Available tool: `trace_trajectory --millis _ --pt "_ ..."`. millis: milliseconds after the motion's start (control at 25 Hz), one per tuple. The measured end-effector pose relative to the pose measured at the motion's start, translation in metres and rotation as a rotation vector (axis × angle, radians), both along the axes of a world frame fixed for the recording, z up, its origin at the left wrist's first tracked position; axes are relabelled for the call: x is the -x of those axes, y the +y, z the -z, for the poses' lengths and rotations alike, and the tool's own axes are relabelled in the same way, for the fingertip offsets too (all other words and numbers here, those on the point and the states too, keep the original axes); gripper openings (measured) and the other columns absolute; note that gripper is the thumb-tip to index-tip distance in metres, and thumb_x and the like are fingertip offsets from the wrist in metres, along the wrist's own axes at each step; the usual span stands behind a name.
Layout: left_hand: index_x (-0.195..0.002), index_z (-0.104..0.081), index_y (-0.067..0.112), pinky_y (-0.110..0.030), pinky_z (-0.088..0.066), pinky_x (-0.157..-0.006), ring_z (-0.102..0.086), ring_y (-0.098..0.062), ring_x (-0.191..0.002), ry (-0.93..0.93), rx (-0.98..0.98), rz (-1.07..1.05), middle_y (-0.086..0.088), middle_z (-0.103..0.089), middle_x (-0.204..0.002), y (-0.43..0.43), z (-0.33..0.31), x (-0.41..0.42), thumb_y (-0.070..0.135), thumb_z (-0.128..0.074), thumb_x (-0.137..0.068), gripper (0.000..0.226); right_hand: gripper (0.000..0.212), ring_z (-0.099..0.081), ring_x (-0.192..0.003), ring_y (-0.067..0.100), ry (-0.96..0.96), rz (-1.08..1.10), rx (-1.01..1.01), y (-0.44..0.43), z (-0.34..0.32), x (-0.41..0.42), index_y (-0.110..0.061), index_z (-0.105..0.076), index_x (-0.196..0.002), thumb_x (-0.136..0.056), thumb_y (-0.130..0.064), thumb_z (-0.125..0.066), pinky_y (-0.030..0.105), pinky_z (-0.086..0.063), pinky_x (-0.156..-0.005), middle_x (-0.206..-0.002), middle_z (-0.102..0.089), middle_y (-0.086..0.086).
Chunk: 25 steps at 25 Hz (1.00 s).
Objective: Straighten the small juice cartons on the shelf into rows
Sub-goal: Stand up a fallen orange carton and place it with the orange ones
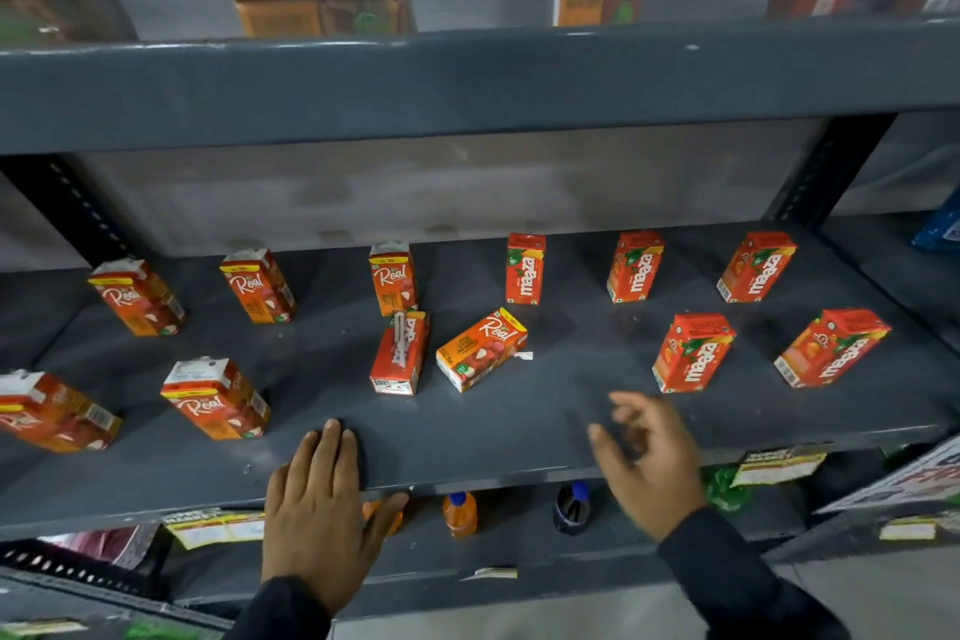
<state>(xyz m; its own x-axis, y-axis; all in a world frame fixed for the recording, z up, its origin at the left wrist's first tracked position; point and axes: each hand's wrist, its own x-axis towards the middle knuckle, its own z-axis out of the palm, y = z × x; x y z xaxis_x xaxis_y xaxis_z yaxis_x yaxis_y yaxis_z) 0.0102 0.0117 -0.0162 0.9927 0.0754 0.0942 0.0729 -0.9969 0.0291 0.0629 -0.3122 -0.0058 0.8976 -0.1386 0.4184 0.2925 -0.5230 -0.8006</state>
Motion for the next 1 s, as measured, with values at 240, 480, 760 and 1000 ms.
trace_trajectory --millis 240,480,760,1000 --pt "-0.126 -0.055 0.009 -0.054 -0.042 -0.094 -0.049 -0.037 -0.12 -0.007 -0.006 0.104 -0.013 -0.056 -0.132 0.023 -0.004 -0.005 0.072 -0.04 -0.076 0.082 0.078 -0.064 -0.083 0.013 0.591 -0.041 -0.163 0.104 -0.037 -0.049 -0.025 -0.045 -0.121 -0.056 -0.06 -0.072 0.032 -0.054 -0.072 -0.096 -0.066 -0.003" --pt "-0.123 -0.058 0.01 -0.052 -0.046 -0.089 -0.053 -0.035 -0.116 -0.031 0.035 0.099 -0.01 -0.059 -0.129 0.021 -0.01 -0.004 0.073 -0.041 -0.075 0.081 0.133 -0.034 -0.133 0.032 0.555 0.119 0.357 0.123 -0.039 -0.077 -0.023 -0.012 -0.142 -0.035 -0.086 -0.057 0.049 -0.035 -0.106 -0.146 -0.031 0.009" --pt "-0.127 -0.053 0.013 -0.051 -0.043 -0.093 -0.049 -0.034 -0.12 -0.037 0.069 0.077 -0.008 -0.055 -0.134 0.019 -0.006 -0.003 0.075 -0.04 -0.076 0.081 0.119 -0.033 -0.132 0.025 0.424 0.091 0.2 0.118 -0.023 -0.067 -0.032 -0.021 -0.138 -0.036 -0.069 -0.071 0.049 -0.033 -0.107 -0.142 -0.041 -0.001" --pt "-0.127 -0.053 0.013 -0.052 -0.041 -0.095 -0.047 -0.034 -0.121 -0.028 0.065 0.056 -0.008 -0.054 -0.134 0.02 -0.004 -0.003 0.076 -0.041 -0.076 0.082 0.092 -0.061 -0.107 0.006 0.328 -0.188 -0.621 0.1 -0.03 -0.042 -0.043 -0.038 -0.125 -0.053 -0.011 -0.087 0.028 -0.054 -0.081 -0.129 -0.051 -0.011"
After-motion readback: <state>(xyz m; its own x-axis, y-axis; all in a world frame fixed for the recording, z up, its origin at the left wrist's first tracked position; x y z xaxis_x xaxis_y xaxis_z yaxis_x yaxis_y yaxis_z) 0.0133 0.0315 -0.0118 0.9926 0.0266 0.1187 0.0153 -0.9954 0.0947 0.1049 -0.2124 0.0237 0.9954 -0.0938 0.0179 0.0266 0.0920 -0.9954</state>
